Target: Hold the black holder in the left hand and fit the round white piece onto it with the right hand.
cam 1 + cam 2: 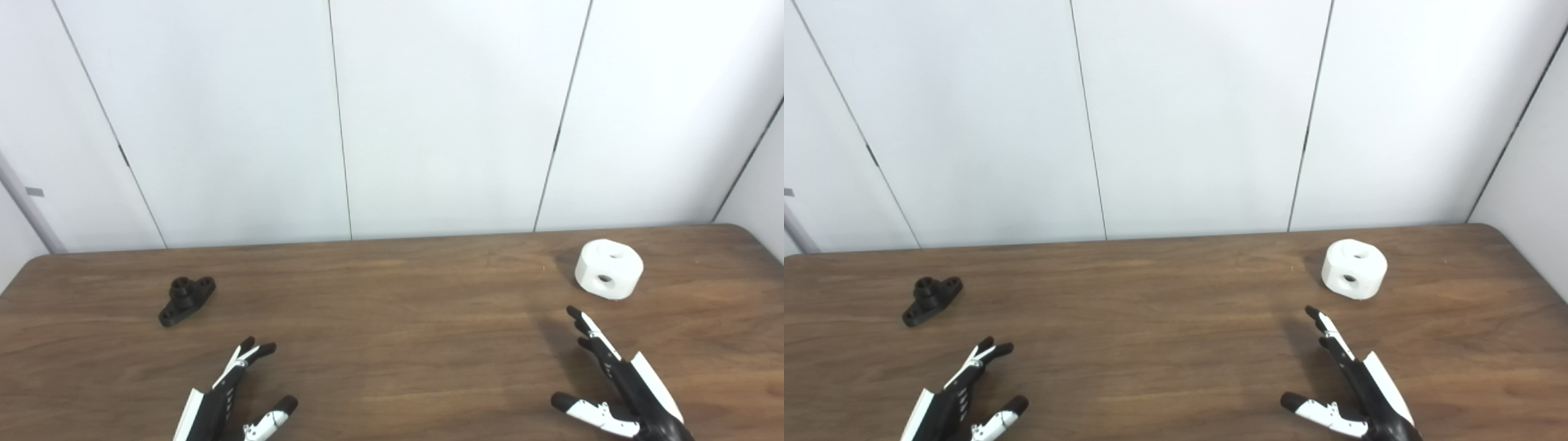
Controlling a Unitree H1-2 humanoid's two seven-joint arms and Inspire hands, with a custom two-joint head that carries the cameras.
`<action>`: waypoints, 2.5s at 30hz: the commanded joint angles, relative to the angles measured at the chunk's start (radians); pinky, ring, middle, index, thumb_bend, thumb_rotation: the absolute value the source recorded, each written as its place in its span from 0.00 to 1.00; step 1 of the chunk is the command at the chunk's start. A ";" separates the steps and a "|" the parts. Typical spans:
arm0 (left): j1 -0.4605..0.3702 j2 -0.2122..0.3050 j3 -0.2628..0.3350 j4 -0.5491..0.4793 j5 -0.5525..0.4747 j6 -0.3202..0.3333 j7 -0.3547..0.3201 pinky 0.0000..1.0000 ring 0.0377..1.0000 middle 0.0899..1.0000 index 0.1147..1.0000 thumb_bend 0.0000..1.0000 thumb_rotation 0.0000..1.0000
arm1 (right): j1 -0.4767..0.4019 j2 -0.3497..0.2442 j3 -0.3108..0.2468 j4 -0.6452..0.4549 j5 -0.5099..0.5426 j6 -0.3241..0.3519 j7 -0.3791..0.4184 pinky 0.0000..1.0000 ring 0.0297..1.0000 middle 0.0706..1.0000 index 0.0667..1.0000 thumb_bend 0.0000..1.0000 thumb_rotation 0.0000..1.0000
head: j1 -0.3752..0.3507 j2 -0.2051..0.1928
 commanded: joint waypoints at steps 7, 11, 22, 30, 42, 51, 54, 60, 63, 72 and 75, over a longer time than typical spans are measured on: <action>0.000 0.012 -0.003 -0.009 0.004 -0.004 -0.001 1.00 1.00 1.00 0.83 0.65 0.35 | 0.046 0.029 0.020 0.035 0.015 -0.028 -0.009 0.95 0.99 1.00 0.97 0.78 0.65 | 0.009 -0.001; -0.001 0.008 -0.003 -0.007 0.000 -0.004 0.000 1.00 1.00 1.00 0.83 0.66 0.34 | 0.044 0.025 0.020 0.038 0.013 -0.028 -0.009 0.95 0.99 1.00 0.97 0.78 0.65 | 0.023 -0.002; 0.003 -0.075 0.030 -0.082 0.121 -0.014 0.135 1.00 1.00 1.00 0.73 0.75 0.24 | 0.055 -0.003 0.001 0.035 -0.016 -0.023 -0.021 0.92 0.97 0.99 0.98 0.79 0.71 | 0.165 0.002; -0.019 -0.113 0.081 -0.143 0.295 -0.012 0.262 1.00 1.00 0.98 0.66 0.77 0.16 | 0.050 -0.016 -0.007 0.057 -0.001 -0.041 -0.018 0.91 0.96 1.00 0.99 0.77 0.73 | 0.218 0.002; -0.124 -0.079 0.185 -0.189 0.408 0.111 0.335 1.00 1.00 1.00 0.70 0.84 0.27 | 0.041 -0.033 -0.005 0.086 0.031 -0.057 -0.004 0.97 1.00 1.00 1.00 0.74 0.74 | 0.305 -0.006; -0.229 -0.040 0.242 -0.150 0.425 0.211 0.366 1.00 1.00 1.00 0.69 0.86 0.27 | 0.037 -0.045 -0.009 0.105 0.056 -0.080 -0.001 1.00 1.00 1.00 1.00 0.71 0.74 | 0.364 -0.011; -0.260 -0.015 0.250 -0.124 0.431 0.247 0.365 1.00 1.00 1.00 0.71 0.87 0.30 | 0.035 -0.047 -0.008 0.112 0.067 -0.087 0.001 1.00 1.00 1.00 1.00 0.71 0.74 | 0.375 -0.014; -0.322 0.032 0.239 -0.063 0.447 0.337 0.345 1.00 1.00 1.00 0.73 0.89 0.35 | 0.025 -0.056 -0.008 0.149 0.080 -0.128 0.002 1.00 1.00 1.00 1.00 0.69 0.74 | 0.404 -0.027; -0.358 0.052 0.235 -0.023 0.428 0.385 0.322 1.00 1.00 1.00 0.74 0.92 0.36 | 0.022 -0.053 -0.013 0.159 0.099 -0.111 0.004 1.00 1.00 1.00 1.00 0.73 0.74 | 0.411 -0.029; -0.437 0.132 0.185 0.137 0.393 0.456 0.251 1.00 1.00 1.00 0.78 0.97 0.37 | 0.025 -0.055 -0.023 0.168 0.101 -0.105 0.007 1.00 1.00 1.00 1.00 0.75 0.75 | 0.427 -0.031; -0.462 0.162 0.157 0.183 0.386 0.481 0.219 1.00 1.00 1.00 0.81 1.00 0.40 | 0.028 -0.055 -0.026 0.166 0.103 -0.106 0.008 1.00 1.00 1.00 1.00 0.76 0.76 | 0.430 -0.031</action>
